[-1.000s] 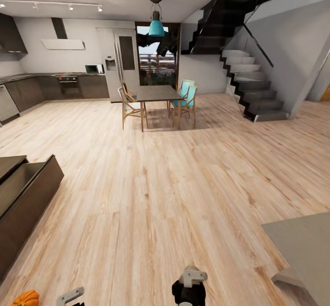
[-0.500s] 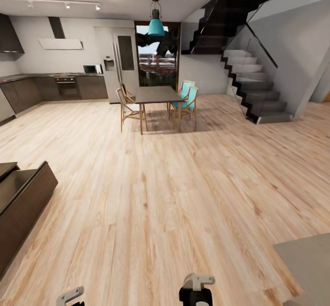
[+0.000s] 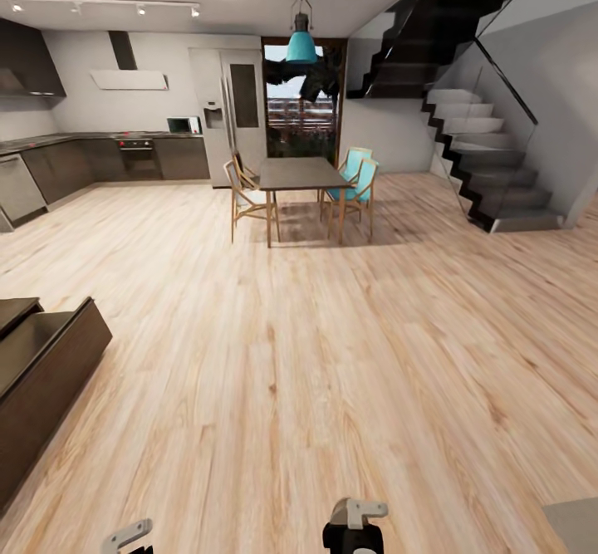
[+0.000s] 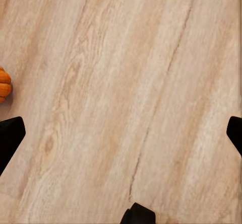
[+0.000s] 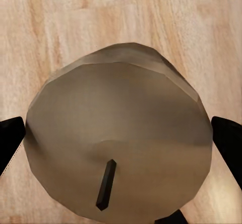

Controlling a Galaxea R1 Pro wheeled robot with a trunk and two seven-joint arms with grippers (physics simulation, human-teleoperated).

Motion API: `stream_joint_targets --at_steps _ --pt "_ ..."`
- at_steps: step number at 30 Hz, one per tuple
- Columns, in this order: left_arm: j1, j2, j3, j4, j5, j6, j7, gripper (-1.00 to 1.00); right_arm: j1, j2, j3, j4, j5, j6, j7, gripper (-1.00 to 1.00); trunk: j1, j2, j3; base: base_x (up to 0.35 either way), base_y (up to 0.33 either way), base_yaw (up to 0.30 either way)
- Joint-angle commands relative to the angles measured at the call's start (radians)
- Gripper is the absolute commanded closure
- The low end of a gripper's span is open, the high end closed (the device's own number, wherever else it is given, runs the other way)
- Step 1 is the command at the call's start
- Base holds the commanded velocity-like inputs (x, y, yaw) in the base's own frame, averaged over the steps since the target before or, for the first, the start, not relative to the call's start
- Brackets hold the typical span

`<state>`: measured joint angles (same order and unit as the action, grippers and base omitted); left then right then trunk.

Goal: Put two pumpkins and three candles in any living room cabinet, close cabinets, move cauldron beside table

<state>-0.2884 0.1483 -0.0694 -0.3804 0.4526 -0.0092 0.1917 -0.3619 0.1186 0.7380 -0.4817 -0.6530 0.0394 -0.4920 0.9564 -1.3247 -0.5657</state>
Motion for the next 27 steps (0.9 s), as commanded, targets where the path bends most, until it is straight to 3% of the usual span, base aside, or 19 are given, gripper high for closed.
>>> stream_joint_targets --at_steps 1,27 --pt "0.000 0.000 0.000 0.000 0.000 0.000 0.000 -1.00 0.000 -0.002 0.001 0.000 0.002 -0.001 0.000 1.00 0.000 0.000 0.000 0.331 0.000 0.005" --pt "0.000 -0.001 0.000 0.000 0.000 -0.002 0.000 -1.00 0.004 -0.008 0.004 0.000 0.003 -0.003 0.003 1.00 0.000 0.000 0.000 0.331 0.000 0.000"
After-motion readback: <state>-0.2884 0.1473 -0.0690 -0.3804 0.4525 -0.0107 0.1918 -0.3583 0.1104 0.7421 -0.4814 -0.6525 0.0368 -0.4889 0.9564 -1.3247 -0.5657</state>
